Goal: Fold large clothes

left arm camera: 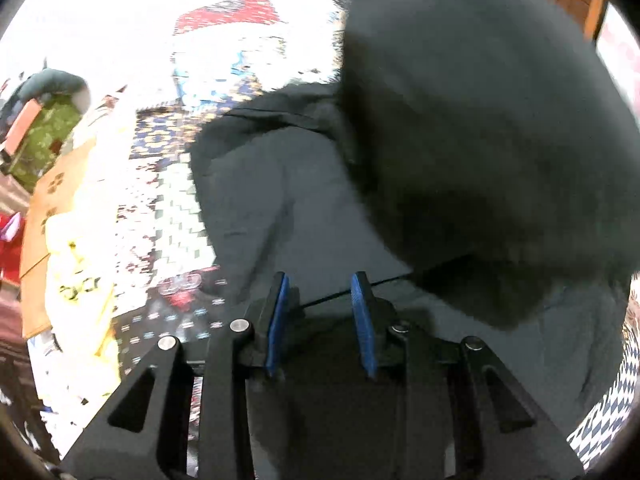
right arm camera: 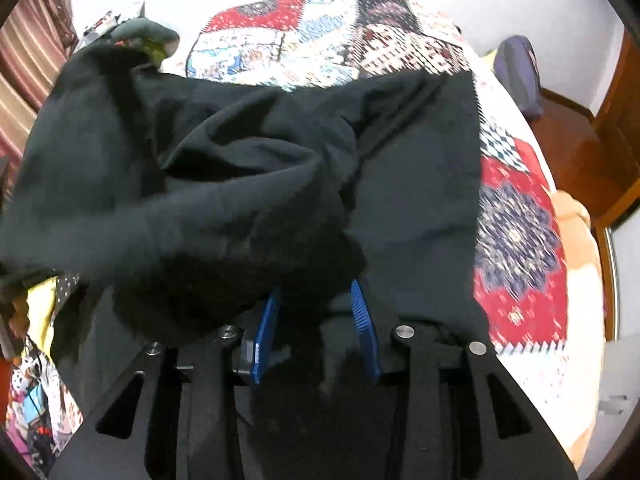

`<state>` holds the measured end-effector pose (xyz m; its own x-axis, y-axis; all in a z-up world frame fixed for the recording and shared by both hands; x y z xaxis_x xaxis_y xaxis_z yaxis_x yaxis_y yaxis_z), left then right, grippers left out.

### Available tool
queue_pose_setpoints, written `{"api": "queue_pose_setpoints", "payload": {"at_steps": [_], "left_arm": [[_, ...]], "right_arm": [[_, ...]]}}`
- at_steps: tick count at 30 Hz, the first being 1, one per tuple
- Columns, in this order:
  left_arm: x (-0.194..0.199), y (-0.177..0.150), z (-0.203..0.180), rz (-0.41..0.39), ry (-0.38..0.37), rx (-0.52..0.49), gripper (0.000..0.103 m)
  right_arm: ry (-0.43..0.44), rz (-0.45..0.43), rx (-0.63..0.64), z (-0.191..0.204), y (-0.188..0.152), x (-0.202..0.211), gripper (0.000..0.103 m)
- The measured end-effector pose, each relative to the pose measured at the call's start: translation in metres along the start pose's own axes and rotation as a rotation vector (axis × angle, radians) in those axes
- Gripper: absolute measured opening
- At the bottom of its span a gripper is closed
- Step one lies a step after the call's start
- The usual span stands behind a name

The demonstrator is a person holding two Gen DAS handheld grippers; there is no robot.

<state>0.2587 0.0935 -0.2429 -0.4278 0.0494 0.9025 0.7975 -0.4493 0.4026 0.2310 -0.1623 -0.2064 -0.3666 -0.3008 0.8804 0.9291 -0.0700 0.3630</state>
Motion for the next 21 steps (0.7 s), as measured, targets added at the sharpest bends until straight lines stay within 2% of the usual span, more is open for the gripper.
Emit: {"api": "queue_pose_setpoints", "payload": {"at_steps": [6, 9, 11, 15, 20, 21], "left_arm": [[0.048, 0.016, 0.025, -0.087, 0.062, 0.055, 0.033], [0.068, 0.033, 0.033, -0.149, 0.074, 0.060, 0.039], [0.078, 0.046, 0.033, -0.190, 0.068, 0.055, 0.043], [0.089, 0.080, 0.022, -0.259, 0.048, 0.030, 0.046], [0.074, 0.108, -0.007, -0.256, -0.041, 0.013, 0.046], [0.068, 0.110, -0.016, -0.247, -0.052, -0.003, 0.046]], "right_arm": [[-0.032, -0.005, -0.012, -0.016, 0.004, 0.024, 0.034], [-0.042, -0.018, 0.015, -0.017, 0.000, 0.037, 0.034], [-0.053, -0.056, 0.020, -0.016, 0.000, 0.045, 0.035], [-0.032, -0.107, 0.006, -0.015, 0.008, 0.058, 0.041], [-0.008, -0.160, 0.018, 0.003, 0.024, 0.068, 0.041], [0.006, -0.174, 0.019, 0.011, 0.029, 0.070, 0.044]]}}
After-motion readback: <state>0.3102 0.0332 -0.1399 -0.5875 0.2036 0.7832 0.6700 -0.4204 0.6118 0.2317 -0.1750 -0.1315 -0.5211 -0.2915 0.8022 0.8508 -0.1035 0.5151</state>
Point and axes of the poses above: each gripper's, at about its wrist camera, not at the fingertips, and x roughly against the way its jaws point, z to its left, y to its top, the point moved 4 cm from there along -x, roughly the way its jaws point, and after that the axes turned 14 degrees about -x, right-handed, at the moved point
